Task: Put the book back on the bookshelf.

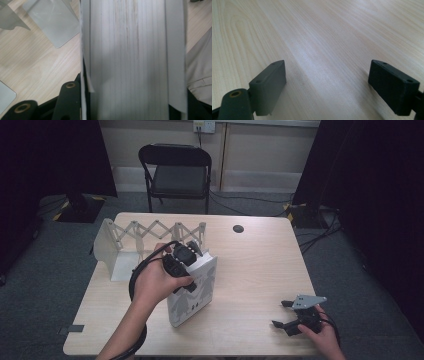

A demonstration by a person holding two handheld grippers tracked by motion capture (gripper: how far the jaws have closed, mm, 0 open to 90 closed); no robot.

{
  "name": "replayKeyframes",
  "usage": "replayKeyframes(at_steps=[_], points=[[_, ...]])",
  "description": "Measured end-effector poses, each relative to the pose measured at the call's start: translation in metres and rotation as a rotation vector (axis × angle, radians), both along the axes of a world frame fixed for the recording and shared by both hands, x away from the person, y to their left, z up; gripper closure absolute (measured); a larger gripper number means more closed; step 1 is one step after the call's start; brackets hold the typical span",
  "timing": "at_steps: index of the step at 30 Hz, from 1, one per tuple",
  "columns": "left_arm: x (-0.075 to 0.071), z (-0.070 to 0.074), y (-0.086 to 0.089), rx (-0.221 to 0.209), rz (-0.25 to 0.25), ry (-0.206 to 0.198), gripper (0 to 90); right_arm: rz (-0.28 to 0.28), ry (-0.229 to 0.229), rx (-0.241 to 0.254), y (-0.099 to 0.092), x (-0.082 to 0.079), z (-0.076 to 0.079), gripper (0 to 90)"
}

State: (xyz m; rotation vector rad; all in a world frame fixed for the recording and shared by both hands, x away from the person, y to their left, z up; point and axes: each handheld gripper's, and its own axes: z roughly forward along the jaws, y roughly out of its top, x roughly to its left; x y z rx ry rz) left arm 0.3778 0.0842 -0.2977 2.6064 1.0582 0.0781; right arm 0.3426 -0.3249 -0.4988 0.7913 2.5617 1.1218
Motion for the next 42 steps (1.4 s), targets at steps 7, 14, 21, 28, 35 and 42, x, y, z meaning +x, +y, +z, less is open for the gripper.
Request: replayKeyframes(at_steps=[7,14,21,28,35,42], points=[[0.000,0.000,0.007,0.003,0.028,-0.010,52.0,0.000,0.000,0.000,0.000,0.000,0.000,14.2],[0.002,0.002,0.014,0.007,0.052,-0.017,52.0,0.000,0.001,0.000,0.000,0.000,0.000,14.2],[0.003,0.000,0.018,0.000,0.072,-0.011,52.0,0.000,0.000,0.000,0.000,0.000,0.000,14.2],[0.005,0.002,0.022,0.003,0.084,-0.006,52.0,0.000,0.000,0.000,0.000,0.000,0.000,14.2],[0.006,0.002,0.026,0.002,0.099,-0.010,52.0,0.000,0.000,0.000,0.000,0.000,0.000,14.2],[0.008,0.002,0.030,0.009,0.113,-0.005,52.0,0.000,0.000,0.000,0.000,0.000,0.000,14.2]])
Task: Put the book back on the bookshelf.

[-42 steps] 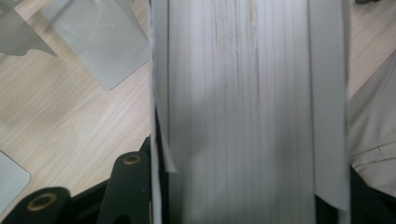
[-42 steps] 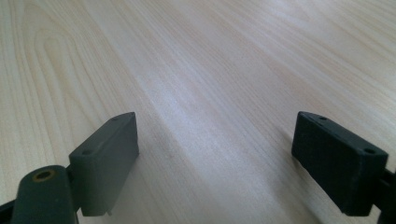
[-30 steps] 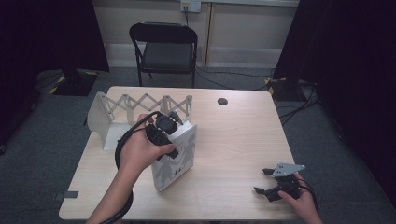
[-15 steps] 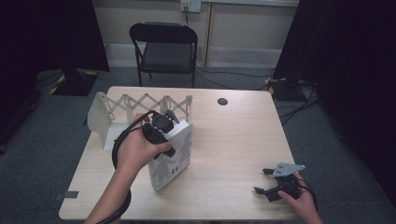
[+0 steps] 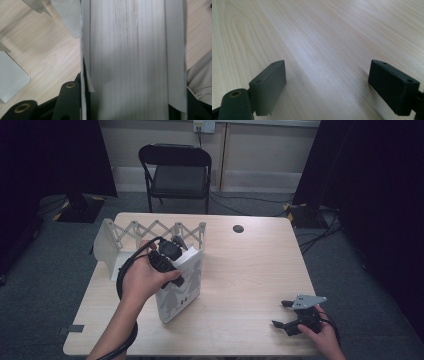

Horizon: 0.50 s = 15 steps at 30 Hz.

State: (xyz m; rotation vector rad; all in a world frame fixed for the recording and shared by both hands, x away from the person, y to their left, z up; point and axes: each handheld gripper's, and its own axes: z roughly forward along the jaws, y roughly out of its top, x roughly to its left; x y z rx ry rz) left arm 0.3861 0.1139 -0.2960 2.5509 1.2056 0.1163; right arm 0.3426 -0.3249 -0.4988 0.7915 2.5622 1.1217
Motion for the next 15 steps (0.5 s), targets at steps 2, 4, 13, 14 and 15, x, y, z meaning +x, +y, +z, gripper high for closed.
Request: replayKeyframes(at_steps=[2,4,13,14,15], points=[[0.0011,-0.0007,0.0018,-0.004,0.007,0.001,52.0,0.000,0.000,0.000,0.0000,0.0000,0.0000,14.2],[0.0016,-0.0011,0.0028,-0.004,0.015,0.006,52.0,0.000,0.000,0.000,0.0000,0.0000,0.0000,14.2],[0.0050,0.0001,0.0069,0.009,0.040,0.000,52.0,-0.001,0.001,0.000,0.0000,-0.0001,0.0000,14.2],[0.0058,0.0005,0.0081,0.008,0.042,-0.001,52.0,-0.001,0.001,0.000,0.0000,-0.0001,0.0000,14.2],[0.0056,0.0004,0.0083,0.004,0.051,0.003,52.0,0.000,0.001,0.000,0.0000,0.0000,0.0000,14.2]])
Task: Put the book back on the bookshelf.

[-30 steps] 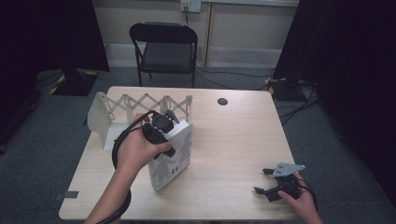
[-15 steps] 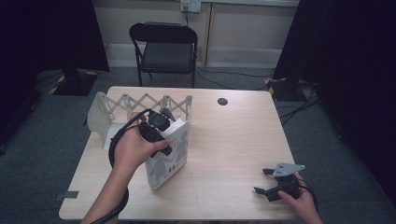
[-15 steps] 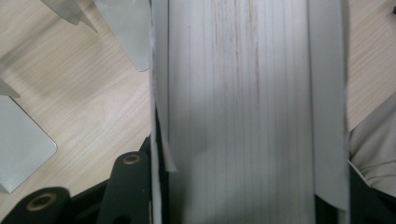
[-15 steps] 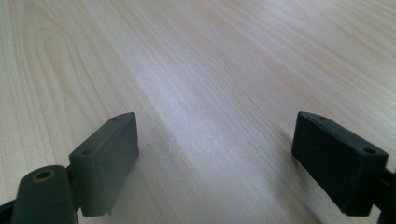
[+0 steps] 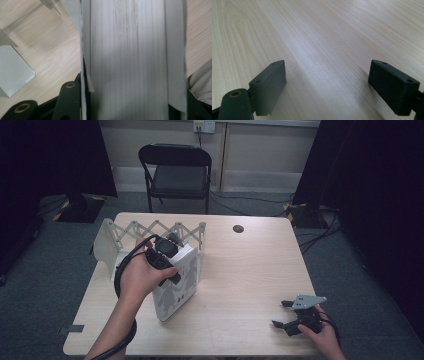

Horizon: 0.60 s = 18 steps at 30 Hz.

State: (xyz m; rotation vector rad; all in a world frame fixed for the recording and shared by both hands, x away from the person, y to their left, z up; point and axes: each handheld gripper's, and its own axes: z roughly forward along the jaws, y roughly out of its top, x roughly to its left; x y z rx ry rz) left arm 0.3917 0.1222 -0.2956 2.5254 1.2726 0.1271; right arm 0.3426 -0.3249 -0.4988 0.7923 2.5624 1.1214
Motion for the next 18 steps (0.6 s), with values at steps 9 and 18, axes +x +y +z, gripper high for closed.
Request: replayKeyframes(at_steps=[9,18], points=[[0.0042,-0.0009,0.0056,0.000,0.023,0.000,52.0,0.000,0.000,0.000,0.0000,0.0000,0.0000,14.2],[0.0088,-0.0014,0.0081,-0.002,0.043,0.001,52.0,0.000,0.000,0.000,0.0000,0.0000,0.0000,14.2]])
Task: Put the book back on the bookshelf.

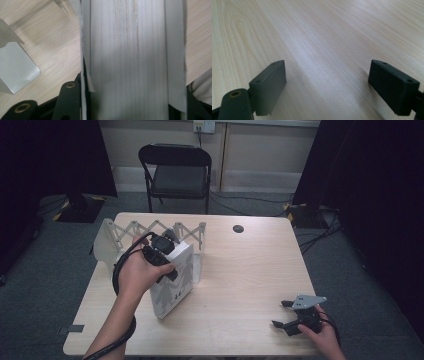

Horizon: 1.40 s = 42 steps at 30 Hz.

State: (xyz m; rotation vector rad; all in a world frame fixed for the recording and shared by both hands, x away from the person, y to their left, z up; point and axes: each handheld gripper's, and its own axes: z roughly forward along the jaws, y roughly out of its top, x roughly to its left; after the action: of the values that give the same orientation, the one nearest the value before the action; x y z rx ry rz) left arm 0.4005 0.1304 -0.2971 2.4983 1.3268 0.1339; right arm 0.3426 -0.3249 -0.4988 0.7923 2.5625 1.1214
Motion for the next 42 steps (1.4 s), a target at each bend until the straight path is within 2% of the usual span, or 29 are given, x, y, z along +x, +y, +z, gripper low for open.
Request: replayKeyframes(at_steps=[6,7,13,14,16,25,42], points=[[0.002,-0.001,0.000,-0.004,0.028,0.000,52.0,0.000,0.000,0.000,0.000,0.000,0.000,14.2],[0.003,-0.001,0.001,0.000,0.020,-0.007,52.0,0.000,0.000,0.000,0.000,0.000,0.000,14.2],[0.006,-0.001,0.000,-0.007,0.042,-0.007,52.0,0.000,0.000,0.000,0.000,0.000,0.000,14.2],[0.007,-0.001,0.000,-0.001,0.032,-0.005,52.1,0.000,0.000,0.000,0.000,0.000,0.000,14.2],[0.008,0.000,0.001,-0.007,0.050,-0.001,52.0,0.000,0.000,0.000,0.000,0.000,0.000,14.2],[0.014,0.000,-0.001,-0.005,0.063,0.000,52.0,0.000,0.000,0.000,0.000,0.000,0.000,14.2],[0.024,0.004,0.004,-0.010,0.105,-0.026,52.1,0.000,0.000,0.001,0.000,0.000,0.000,14.2]])
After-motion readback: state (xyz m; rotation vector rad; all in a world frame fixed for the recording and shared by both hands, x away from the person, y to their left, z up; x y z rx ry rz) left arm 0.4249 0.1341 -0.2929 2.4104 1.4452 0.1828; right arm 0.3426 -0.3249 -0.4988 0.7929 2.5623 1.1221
